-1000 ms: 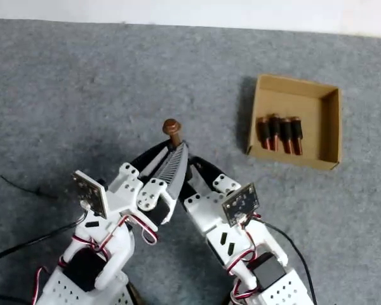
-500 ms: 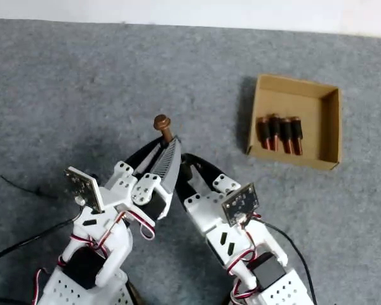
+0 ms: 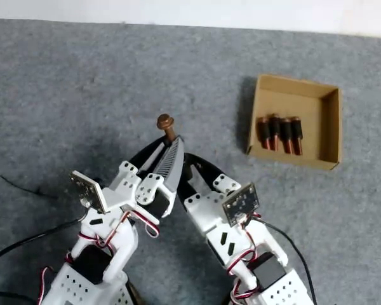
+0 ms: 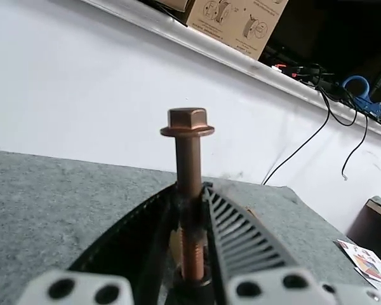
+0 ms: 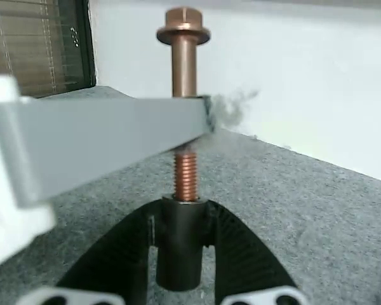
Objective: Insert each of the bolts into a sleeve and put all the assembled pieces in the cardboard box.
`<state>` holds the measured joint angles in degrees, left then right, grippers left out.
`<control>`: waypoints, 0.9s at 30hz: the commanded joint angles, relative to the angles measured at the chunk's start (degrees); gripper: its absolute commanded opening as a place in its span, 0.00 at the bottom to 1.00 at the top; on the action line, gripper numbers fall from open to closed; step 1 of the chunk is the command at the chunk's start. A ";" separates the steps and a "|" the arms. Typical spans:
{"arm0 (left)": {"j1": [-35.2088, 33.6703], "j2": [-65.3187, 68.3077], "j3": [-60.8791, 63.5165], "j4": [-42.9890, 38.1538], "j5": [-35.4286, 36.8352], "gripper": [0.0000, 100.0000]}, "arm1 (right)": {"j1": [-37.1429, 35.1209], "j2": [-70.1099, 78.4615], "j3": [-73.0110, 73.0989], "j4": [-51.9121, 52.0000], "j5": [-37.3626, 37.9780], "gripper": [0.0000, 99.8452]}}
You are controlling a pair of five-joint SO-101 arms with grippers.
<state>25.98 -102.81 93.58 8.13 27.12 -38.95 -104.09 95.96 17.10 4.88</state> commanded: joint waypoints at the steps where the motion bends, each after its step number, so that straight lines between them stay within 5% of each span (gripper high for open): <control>1: 2.95 0.13 -0.66 -0.62 0.18 0.00 | -0.22 -1.10 6.46 -0.48 0.00 0.01; 9: 3.12 0.22 -4.62 8.97 0.18 0.00 | -0.22 -1.10 6.46 -0.04 0.00 0.01; 23: 3.12 0.22 -4.09 9.23 0.00 0.01 | -0.13 -0.66 6.46 -0.04 0.00 0.01; 27: 3.30 0.22 -4.18 9.23 -1.76 0.15 | -0.13 -0.66 6.46 -0.04 0.00 0.01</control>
<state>28.70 -102.81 92.97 17.01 26.24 -38.95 -104.09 95.96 17.10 4.88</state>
